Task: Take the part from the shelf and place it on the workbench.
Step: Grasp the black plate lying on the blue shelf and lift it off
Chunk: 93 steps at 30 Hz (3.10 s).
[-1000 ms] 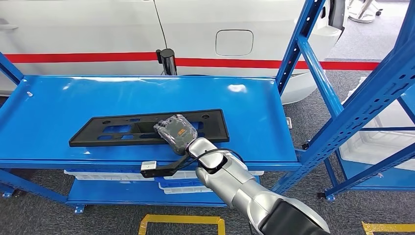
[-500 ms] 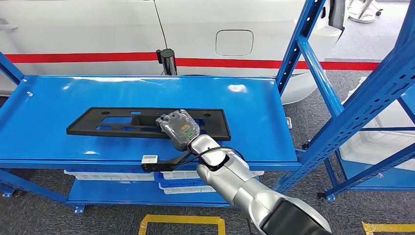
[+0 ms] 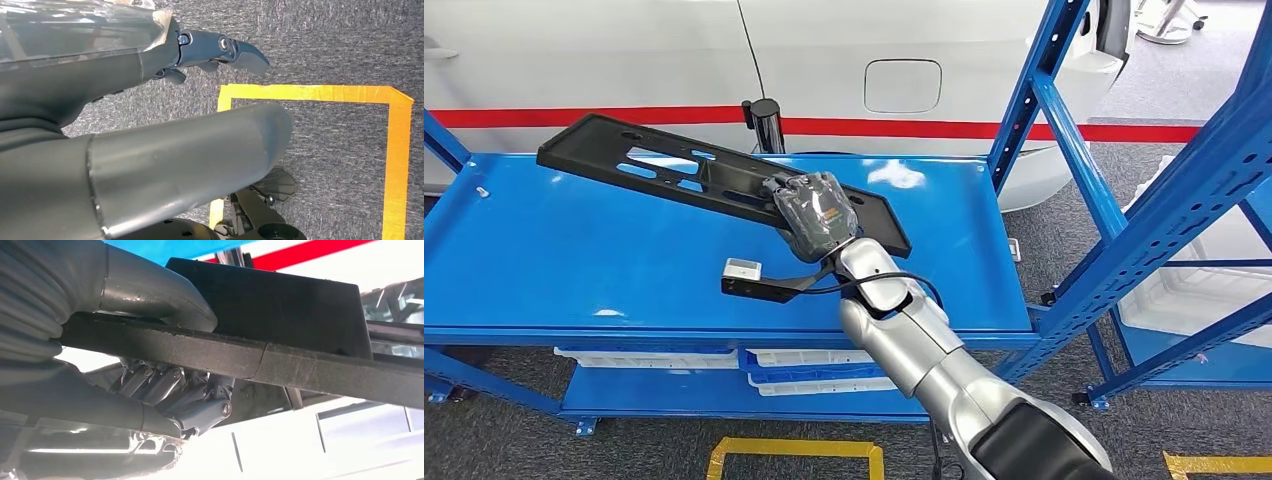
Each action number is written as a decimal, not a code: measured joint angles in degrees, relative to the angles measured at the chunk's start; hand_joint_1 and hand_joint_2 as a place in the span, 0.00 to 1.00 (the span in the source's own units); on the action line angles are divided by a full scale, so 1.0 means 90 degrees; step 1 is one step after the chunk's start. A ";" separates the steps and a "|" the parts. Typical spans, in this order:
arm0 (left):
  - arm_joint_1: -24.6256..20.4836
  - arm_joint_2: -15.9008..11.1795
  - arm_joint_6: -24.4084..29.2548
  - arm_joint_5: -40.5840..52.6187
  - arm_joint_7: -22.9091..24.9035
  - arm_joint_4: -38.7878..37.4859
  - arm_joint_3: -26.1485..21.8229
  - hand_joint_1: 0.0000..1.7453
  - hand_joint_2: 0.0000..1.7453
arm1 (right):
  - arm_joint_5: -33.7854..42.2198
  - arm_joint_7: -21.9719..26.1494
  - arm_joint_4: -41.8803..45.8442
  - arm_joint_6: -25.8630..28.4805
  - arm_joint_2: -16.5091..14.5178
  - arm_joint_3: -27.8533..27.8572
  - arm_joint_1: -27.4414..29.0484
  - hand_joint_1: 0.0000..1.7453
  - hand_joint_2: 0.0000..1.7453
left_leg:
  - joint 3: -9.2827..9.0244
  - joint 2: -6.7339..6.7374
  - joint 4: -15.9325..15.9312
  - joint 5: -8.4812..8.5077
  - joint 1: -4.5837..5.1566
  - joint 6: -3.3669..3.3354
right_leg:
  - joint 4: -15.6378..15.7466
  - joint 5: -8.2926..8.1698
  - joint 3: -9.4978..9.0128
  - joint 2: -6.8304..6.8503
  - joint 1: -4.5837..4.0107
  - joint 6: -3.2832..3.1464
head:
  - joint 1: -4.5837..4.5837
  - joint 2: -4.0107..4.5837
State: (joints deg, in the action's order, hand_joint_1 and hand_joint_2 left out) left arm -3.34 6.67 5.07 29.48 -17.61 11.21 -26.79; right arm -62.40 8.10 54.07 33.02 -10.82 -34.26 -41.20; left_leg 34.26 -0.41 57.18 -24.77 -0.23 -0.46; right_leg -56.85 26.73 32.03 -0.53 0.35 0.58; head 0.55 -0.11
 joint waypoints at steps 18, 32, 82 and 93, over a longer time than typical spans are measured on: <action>-0.0001 0.0047 0.0188 0.0112 0.0026 0.0000 -0.0010 0.00 0.00 | 0.2299 0.1014 0.1472 -0.0085 0.0030 0.1132 -0.0124 1.00 1.00 | 0.0004 -0.0001 0.0000 0.0000 0.0001 0.0000 | 0.0000 0.0000 0.0001 0.0000 0.0001 0.0000 | 0.0000 0.0000; -0.0004 0.0058 0.0204 0.0111 -0.0032 0.0000 -0.0046 0.00 0.75 | 0.3766 0.1333 0.1774 -0.0649 0.0040 0.1383 -0.0115 1.00 1.00 | 0.0006 -0.0002 0.0000 0.0000 0.0000 0.0000 | 0.0000 0.0000 0.0004 0.0000 0.0000 0.0000 | 0.0000 0.0000; 0.0019 0.0084 0.0462 0.0192 0.0211 0.0000 -0.0441 0.00 1.00 | 0.7719 0.1619 0.2700 -0.2642 0.0441 0.1487 0.0587 1.00 1.00 | 0.0008 -0.0003 0.0000 0.0000 0.0000 0.0000 | 0.0000 0.0000 0.0004 0.0000 0.0000 0.0000 | 0.0000 0.0000; 0.0019 0.0080 0.0344 0.0182 0.0129 0.0000 -0.0482 0.00 1.00 | 0.7623 0.1688 0.2874 -0.2610 0.0462 0.1401 0.0751 1.00 1.00 | 0.0020 -0.0003 0.0014 -0.0009 0.0013 -0.0013 | 0.0003 -0.0002 0.0001 0.0001 0.0043 0.0004 | 0.0000 0.0000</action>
State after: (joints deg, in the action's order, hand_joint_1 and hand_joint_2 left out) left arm -3.17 7.39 8.16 31.12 -16.45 11.21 -31.13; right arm 6.20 23.29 79.94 9.53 -6.66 -21.65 -34.45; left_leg 34.44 -0.44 57.31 -24.85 -0.11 -0.57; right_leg -56.83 26.72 32.04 -0.53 0.73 0.62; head 0.55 -0.11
